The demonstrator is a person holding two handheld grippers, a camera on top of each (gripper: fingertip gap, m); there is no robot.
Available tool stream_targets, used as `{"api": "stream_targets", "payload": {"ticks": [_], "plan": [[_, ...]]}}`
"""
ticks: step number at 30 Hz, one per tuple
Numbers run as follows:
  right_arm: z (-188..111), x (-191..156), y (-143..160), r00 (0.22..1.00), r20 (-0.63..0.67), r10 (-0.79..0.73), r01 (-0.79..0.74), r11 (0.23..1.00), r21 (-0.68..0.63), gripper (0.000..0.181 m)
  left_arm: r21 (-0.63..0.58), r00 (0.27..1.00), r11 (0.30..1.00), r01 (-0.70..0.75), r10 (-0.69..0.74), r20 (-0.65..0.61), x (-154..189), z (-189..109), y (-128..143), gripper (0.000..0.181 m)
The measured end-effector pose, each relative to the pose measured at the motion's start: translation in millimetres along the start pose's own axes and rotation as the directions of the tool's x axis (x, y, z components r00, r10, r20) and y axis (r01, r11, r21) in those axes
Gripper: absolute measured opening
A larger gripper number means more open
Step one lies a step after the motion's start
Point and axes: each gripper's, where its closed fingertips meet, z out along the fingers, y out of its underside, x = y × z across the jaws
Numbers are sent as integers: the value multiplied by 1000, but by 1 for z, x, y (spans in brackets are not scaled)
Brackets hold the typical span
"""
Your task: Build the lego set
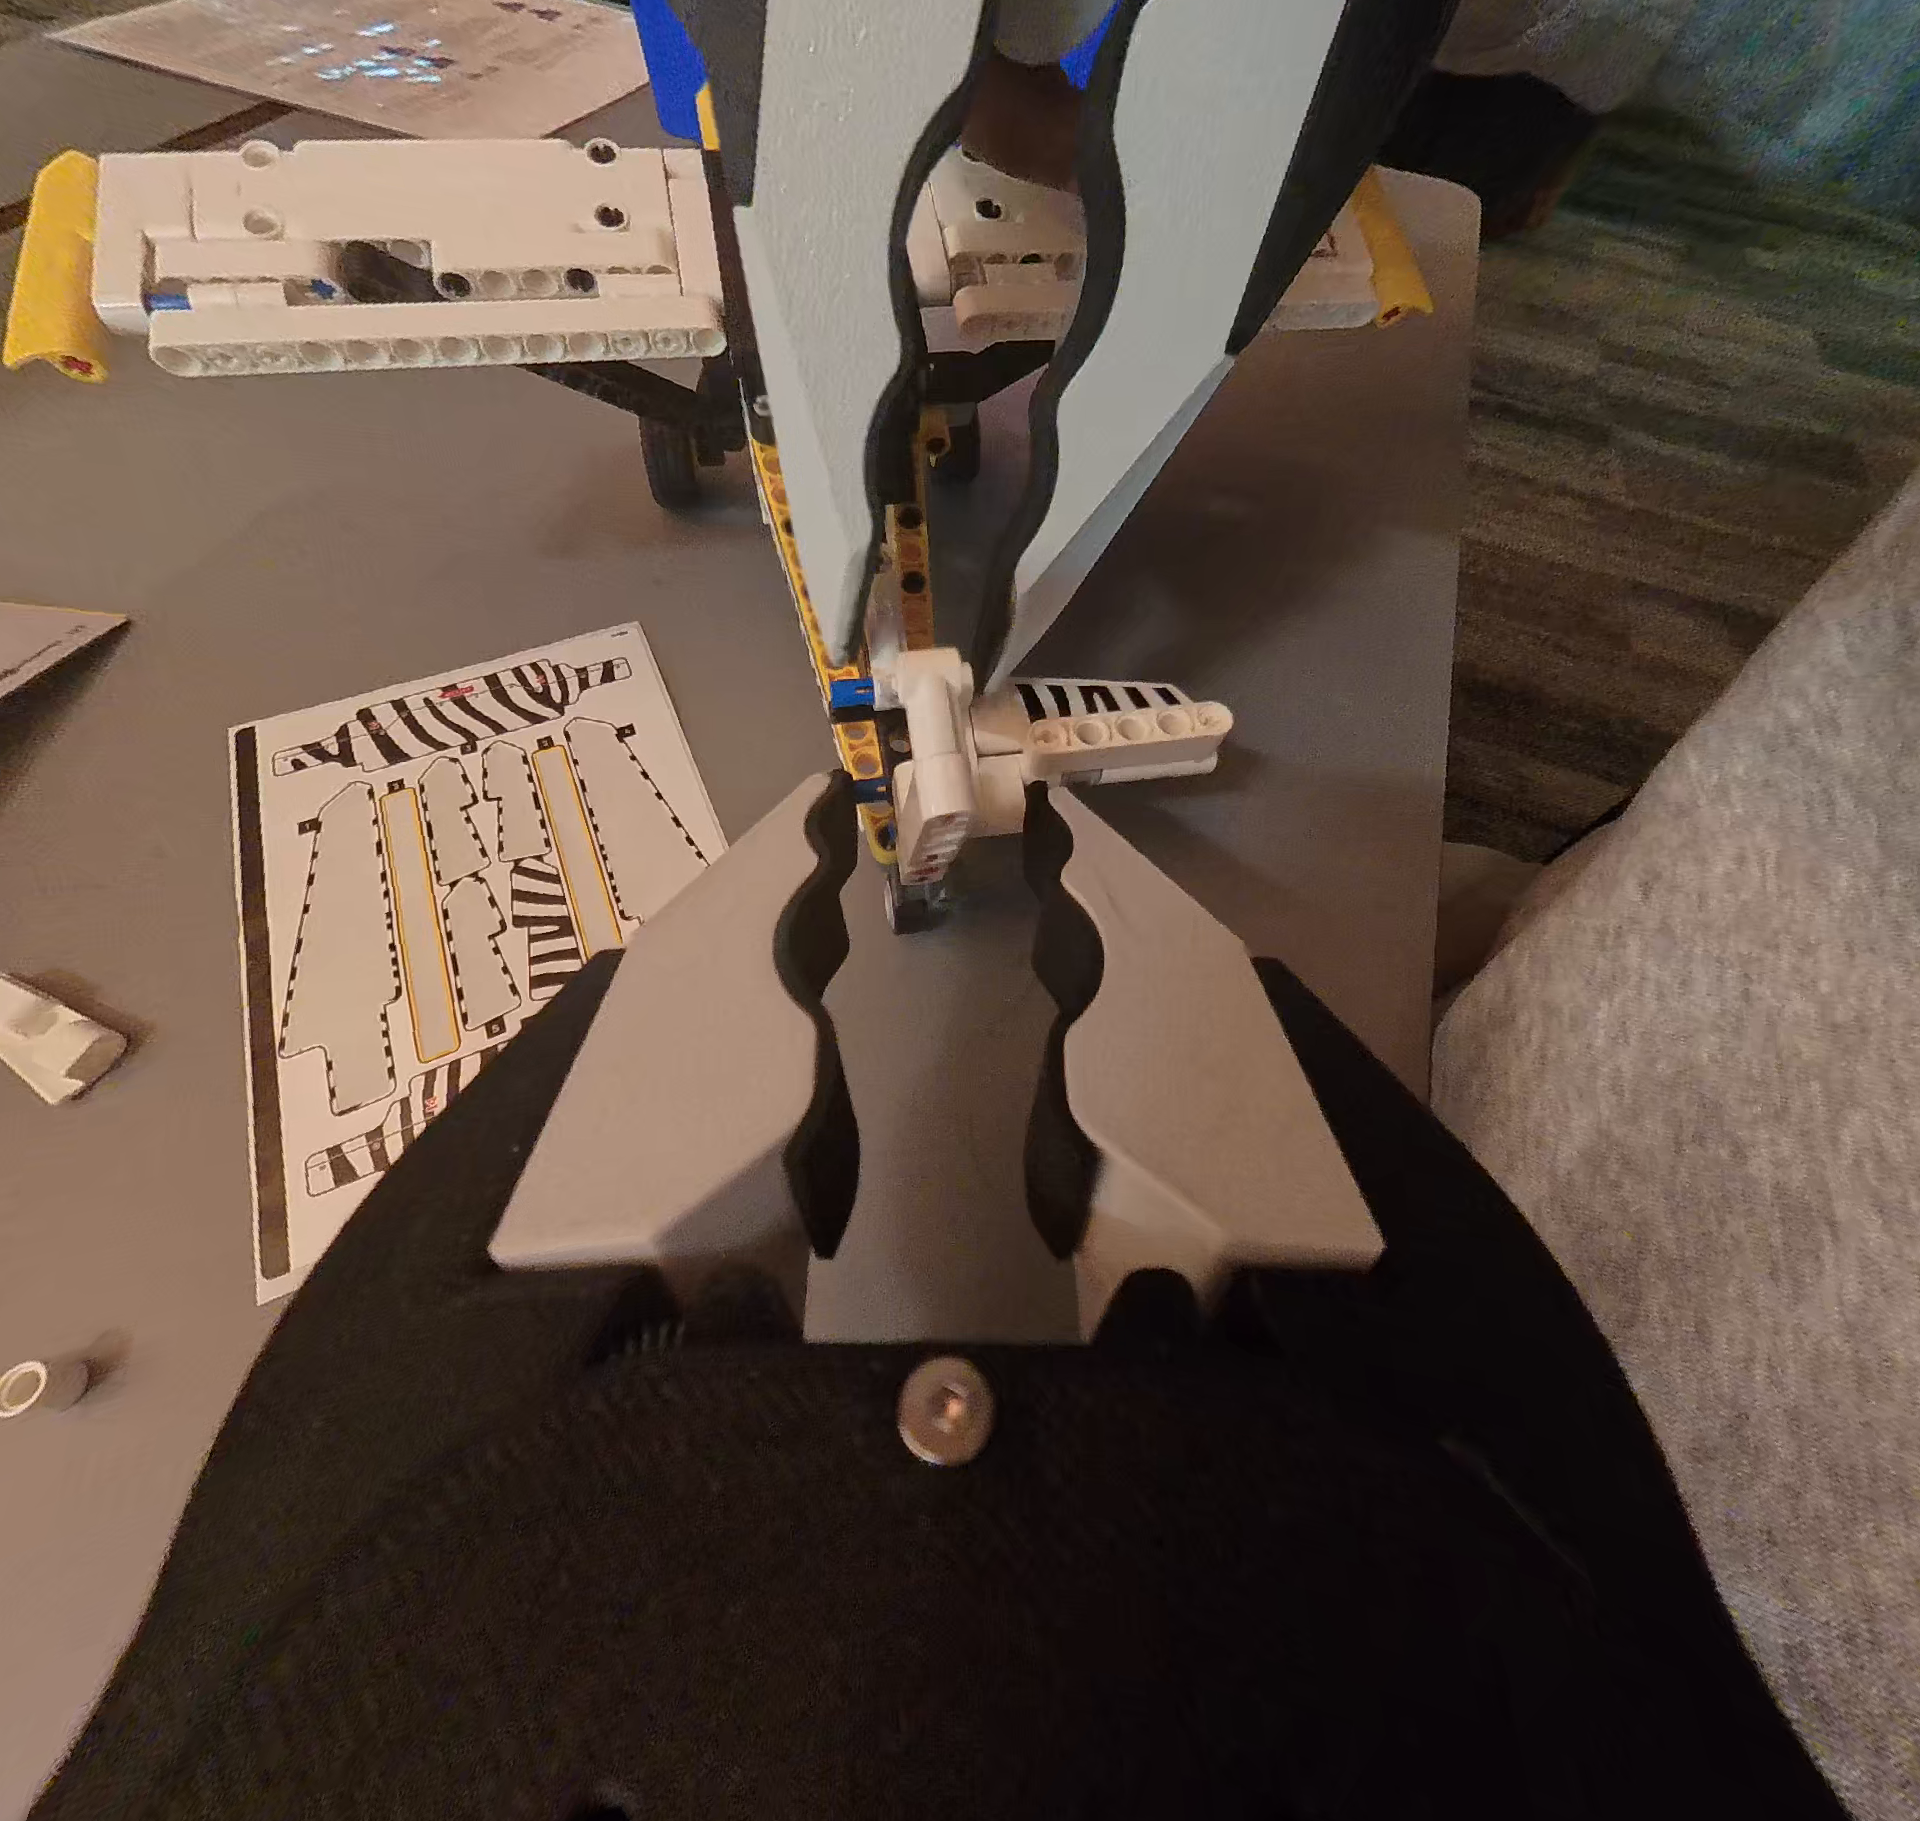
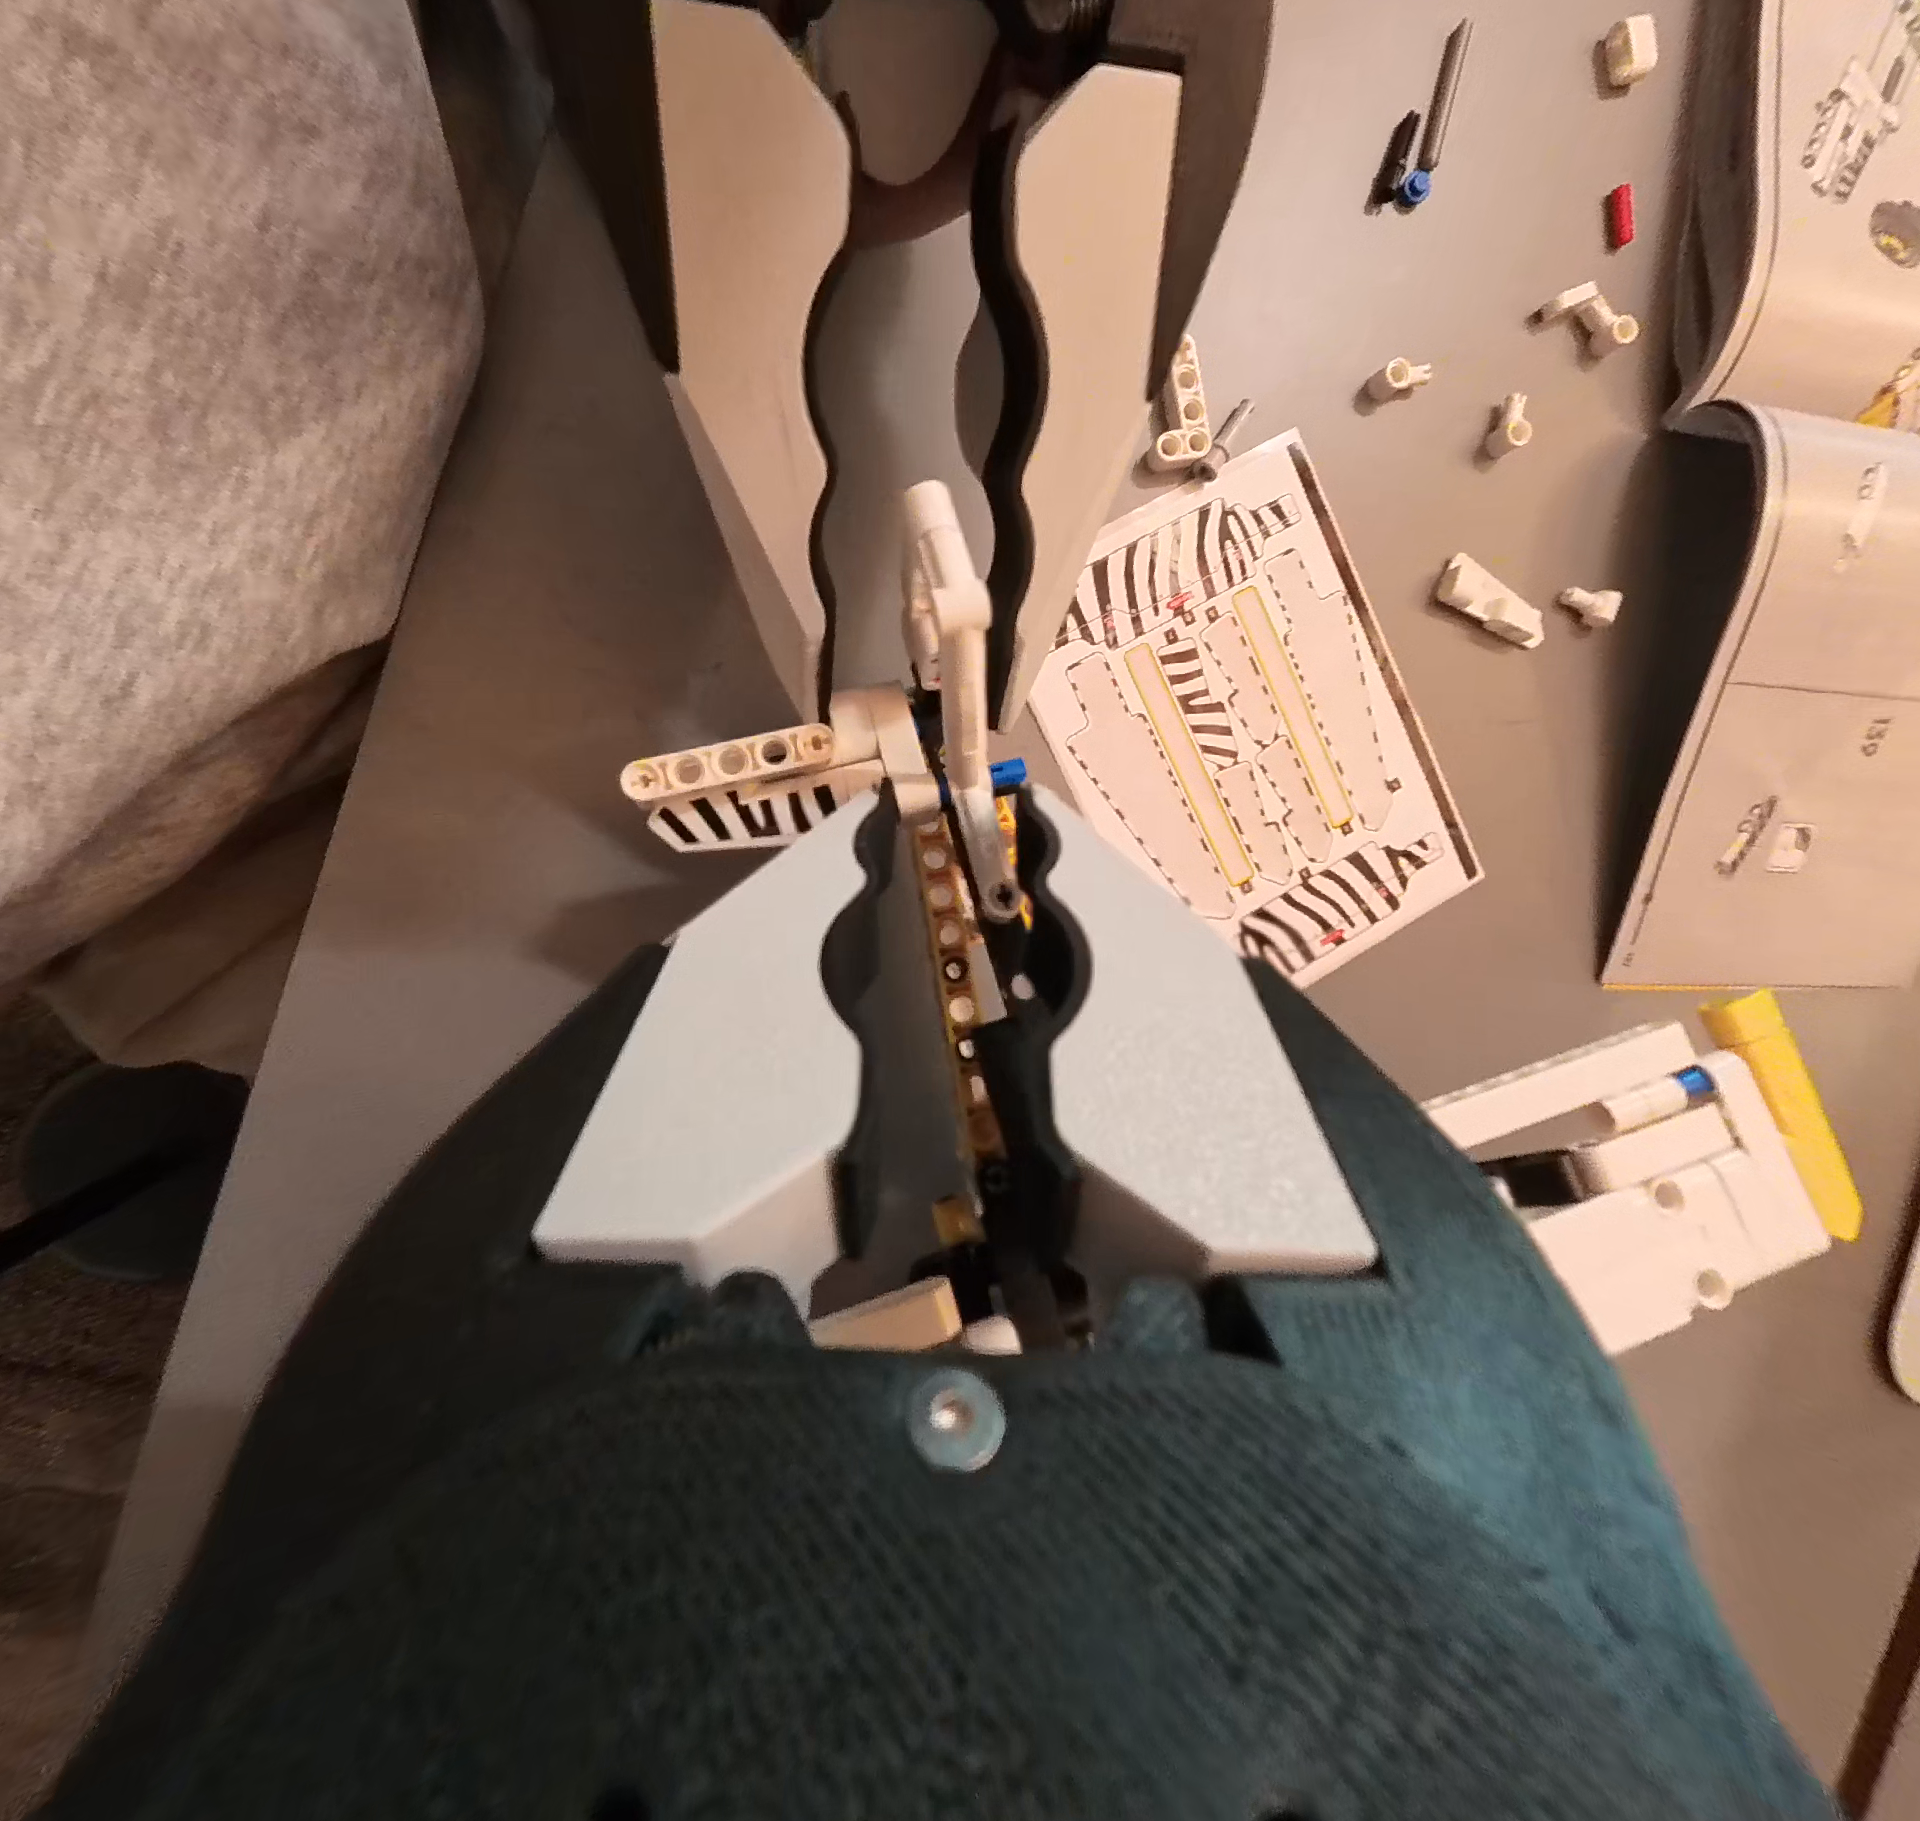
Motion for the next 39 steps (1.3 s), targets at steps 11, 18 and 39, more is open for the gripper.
{"api": "stream_targets", "payload": {"ticks": [11,18,39], "plan": [[1,-2,0,998,58,21,-20,1000,-17,17,2,1000,1000,4,-4,-9,1,0,0,31],[2,-2,1,998,55,23,-22,999,-27,15,-2,1000,1000,6,-6,-9,0,1,0,31],[-7,4,10,996,-57,65,-67,997,-42,38,16,1000,1000,4,-4,-7,0,-1,-2,32]]}}
